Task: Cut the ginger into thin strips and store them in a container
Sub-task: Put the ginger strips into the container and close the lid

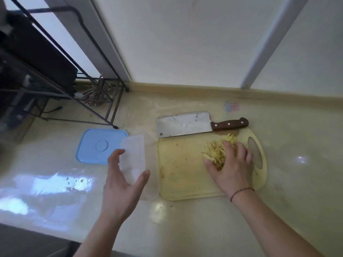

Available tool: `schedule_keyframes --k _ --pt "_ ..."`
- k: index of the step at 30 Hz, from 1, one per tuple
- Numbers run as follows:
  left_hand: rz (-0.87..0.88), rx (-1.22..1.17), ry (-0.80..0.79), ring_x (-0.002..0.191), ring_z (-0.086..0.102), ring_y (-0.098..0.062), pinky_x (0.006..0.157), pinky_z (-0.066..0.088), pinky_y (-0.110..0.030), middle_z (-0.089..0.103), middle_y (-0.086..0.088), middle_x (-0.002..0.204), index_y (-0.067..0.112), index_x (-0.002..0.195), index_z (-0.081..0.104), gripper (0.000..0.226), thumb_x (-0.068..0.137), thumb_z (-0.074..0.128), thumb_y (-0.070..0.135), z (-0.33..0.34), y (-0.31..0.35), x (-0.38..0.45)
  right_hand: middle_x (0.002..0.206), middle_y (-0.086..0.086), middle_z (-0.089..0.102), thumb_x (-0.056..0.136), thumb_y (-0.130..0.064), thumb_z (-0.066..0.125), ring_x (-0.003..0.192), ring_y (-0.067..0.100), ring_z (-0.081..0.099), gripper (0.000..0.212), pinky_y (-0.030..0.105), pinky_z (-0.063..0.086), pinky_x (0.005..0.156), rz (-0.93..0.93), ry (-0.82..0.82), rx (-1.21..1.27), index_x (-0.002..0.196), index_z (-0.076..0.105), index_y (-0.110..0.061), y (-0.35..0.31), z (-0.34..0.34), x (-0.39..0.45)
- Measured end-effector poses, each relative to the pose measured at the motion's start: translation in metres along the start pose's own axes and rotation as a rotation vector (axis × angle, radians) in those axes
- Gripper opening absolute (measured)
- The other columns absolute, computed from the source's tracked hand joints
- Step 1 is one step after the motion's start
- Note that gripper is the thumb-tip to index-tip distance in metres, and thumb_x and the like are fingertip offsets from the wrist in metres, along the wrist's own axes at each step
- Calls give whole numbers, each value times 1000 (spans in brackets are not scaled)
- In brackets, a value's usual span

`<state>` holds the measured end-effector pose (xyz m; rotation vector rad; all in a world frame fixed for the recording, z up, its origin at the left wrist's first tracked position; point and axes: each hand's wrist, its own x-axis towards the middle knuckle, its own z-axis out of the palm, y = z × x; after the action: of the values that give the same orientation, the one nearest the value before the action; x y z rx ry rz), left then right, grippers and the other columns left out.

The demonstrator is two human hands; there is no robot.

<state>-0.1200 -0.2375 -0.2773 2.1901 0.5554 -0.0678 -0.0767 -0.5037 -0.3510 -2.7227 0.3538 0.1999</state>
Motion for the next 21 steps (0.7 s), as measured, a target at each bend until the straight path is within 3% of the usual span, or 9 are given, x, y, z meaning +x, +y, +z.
schedule_keyframes --k 7,11,14,18,21 --pt "16 -6 -8 110 36 7 89 34 -32 34 25 134 49 132 28 82 56 55 69 0 0 0 126 29 58 70 -33 92 108 51 56 70 59 53 89 -128 184 48 129 65 -6 -15 34 -15" --pt "30 0 -10 110 30 19 90 34 -32 35 26 136 49 132 28 81 59 55 68 0 -2 1 128 27 57 72 -32 87 115 40 44 68 59 52 92 -170 218 152 132 64 -9 -30 48 -24" --pt "24 11 -6 107 36 12 87 34 -31 35 26 134 50 131 27 80 58 54 70 -1 -2 0 126 26 59 70 -33 85 112 31 36 68 58 54 90 -223 223 188 131 64 -10 -45 59 -32" --pt "46 21 2 101 36 13 85 34 -31 36 25 131 49 130 28 79 59 53 70 0 -2 0 127 20 57 71 -35 81 111 30 37 64 56 55 90 -244 213 254 129 62 -15 -71 73 -46" --pt "48 31 8 104 43 1 85 35 -32 35 27 131 49 131 28 79 59 54 70 0 -3 0 129 14 52 77 -45 65 110 29 38 57 52 56 89 -267 201 329 128 57 -20 -95 83 -53"
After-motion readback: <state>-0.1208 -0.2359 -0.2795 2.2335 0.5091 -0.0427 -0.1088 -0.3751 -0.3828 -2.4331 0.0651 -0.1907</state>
